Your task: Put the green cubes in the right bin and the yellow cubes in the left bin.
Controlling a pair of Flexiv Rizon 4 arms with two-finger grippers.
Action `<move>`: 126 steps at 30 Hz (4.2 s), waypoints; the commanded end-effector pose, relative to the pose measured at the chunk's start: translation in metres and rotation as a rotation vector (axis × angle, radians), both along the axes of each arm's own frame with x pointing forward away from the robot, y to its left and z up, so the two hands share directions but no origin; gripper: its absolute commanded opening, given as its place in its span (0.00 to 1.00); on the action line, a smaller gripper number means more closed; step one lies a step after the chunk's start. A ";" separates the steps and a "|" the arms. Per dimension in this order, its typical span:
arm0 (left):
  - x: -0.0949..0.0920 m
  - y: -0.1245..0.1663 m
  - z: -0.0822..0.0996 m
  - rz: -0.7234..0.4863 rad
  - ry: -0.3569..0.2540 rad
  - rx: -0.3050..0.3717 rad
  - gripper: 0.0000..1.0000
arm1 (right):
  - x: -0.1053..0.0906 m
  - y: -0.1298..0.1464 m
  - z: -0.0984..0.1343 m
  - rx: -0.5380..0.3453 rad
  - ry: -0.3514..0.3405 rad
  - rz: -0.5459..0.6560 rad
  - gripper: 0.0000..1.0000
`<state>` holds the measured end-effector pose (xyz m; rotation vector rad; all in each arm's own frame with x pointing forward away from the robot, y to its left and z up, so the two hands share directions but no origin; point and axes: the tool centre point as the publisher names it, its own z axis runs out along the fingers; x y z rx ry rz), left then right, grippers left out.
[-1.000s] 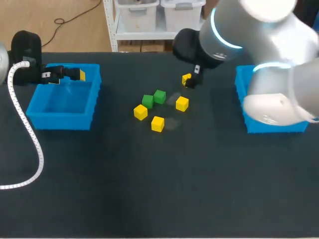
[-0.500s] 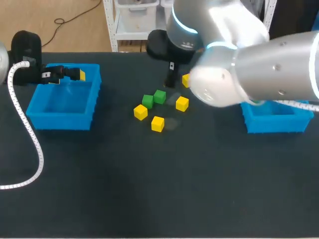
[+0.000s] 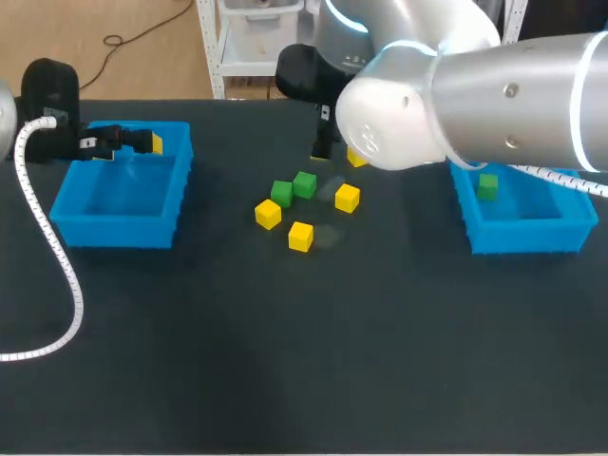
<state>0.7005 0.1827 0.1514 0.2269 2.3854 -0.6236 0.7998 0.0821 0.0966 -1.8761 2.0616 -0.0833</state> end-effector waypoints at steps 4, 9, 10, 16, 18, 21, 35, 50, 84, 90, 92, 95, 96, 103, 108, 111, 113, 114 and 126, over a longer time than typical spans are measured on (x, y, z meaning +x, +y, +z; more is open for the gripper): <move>-0.001 0.002 -0.001 -0.005 -0.007 -0.008 1.00 | 0.009 0.007 -0.015 0.008 0.023 0.020 1.00; -0.001 0.002 -0.001 -0.005 -0.007 -0.008 1.00 | 0.031 0.019 -0.033 0.025 0.049 0.044 1.00; -0.001 0.002 -0.001 -0.005 -0.007 -0.008 1.00 | 0.034 0.020 -0.035 0.029 0.053 0.046 1.00; -0.001 0.002 -0.001 -0.005 -0.007 -0.008 1.00 | 0.049 0.024 -0.047 0.052 0.061 0.048 1.00; -0.001 0.002 -0.001 -0.005 -0.007 -0.008 1.00 | 0.054 0.025 -0.052 0.076 0.063 0.043 1.00; -0.001 0.002 -0.001 -0.005 -0.007 -0.008 1.00 | 0.056 0.027 -0.059 0.091 0.074 0.033 1.00; -0.001 0.002 -0.001 -0.005 -0.007 -0.008 1.00 | 0.026 0.029 -0.064 0.095 0.097 -0.037 1.00; -0.001 0.002 -0.001 -0.005 -0.007 -0.008 1.00 | 0.000 0.031 -0.083 0.131 0.102 -0.083 1.00; -0.001 0.002 -0.001 -0.005 -0.007 -0.008 1.00 | 0.011 0.029 -0.116 0.126 0.141 -0.101 0.00; -0.001 0.002 -0.001 -0.005 -0.007 -0.008 1.00 | 0.019 0.031 -0.103 0.135 0.064 -0.107 0.00; -0.001 0.002 -0.001 -0.005 -0.007 -0.008 1.00 | 0.022 0.029 -0.093 0.143 0.020 -0.125 0.00; -0.001 0.002 -0.001 -0.005 -0.007 -0.008 1.00 | 0.027 0.019 -0.071 0.166 -0.051 -0.187 0.00; -0.001 0.002 -0.001 -0.005 -0.007 -0.008 1.00 | 0.028 0.014 -0.065 0.168 -0.072 -0.211 0.00; -0.001 0.002 -0.001 -0.005 -0.007 -0.008 1.00 | 0.013 -0.033 -0.020 0.165 -0.202 -0.386 0.00; -0.001 0.002 -0.001 -0.005 -0.007 -0.008 1.00 | -0.020 -0.066 0.021 0.159 -0.330 -0.510 0.00; -0.001 0.002 -0.001 -0.005 -0.007 -0.008 1.00 | -0.043 -0.086 0.040 0.147 -0.395 -0.590 0.00; -0.001 0.002 -0.001 -0.005 -0.007 -0.008 1.00 | -0.059 -0.100 0.049 0.148 -0.420 -0.646 0.00; -0.001 0.002 -0.001 -0.005 -0.007 -0.008 1.00 | -0.066 -0.109 0.053 0.152 -0.430 -0.675 0.00; -0.001 0.002 -0.001 -0.005 -0.007 -0.008 1.00 | -0.123 -0.223 0.059 0.304 -0.467 -0.988 0.00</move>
